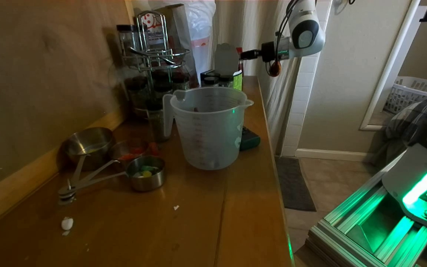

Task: Put the bottle upright

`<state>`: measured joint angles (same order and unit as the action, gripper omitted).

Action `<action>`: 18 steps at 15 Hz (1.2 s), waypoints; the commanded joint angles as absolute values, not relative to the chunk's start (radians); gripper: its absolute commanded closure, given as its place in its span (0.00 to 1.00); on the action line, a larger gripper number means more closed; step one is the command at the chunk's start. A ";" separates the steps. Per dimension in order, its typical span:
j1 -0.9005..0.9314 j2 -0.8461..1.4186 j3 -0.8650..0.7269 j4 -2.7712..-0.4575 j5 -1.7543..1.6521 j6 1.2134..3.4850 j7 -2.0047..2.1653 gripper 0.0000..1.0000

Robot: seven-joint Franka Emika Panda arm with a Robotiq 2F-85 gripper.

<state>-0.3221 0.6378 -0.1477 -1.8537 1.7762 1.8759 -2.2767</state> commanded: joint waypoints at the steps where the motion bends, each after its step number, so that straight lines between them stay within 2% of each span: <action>1: -0.303 0.639 -0.165 -1.853 1.833 1.860 -2.313 0.78; 8: -0.295 0.647 -0.168 -1.844 1.839 1.863 -2.302 0.78; 9: -0.295 0.647 -0.168 -1.844 1.837 1.861 -2.298 0.58; 10: -0.295 0.648 -0.168 -1.843 1.837 1.861 -2.296 0.28; 11: -0.294 0.648 -0.168 -1.843 1.837 1.861 -2.295 0.27; 12: -0.294 0.648 -0.169 -1.843 1.836 1.861 -2.293 0.22; 15: -0.295 0.648 -0.171 -1.843 1.828 1.857 -2.290 0.00; 18: -0.295 0.643 -0.173 -1.849 1.828 1.858 -2.293 0.00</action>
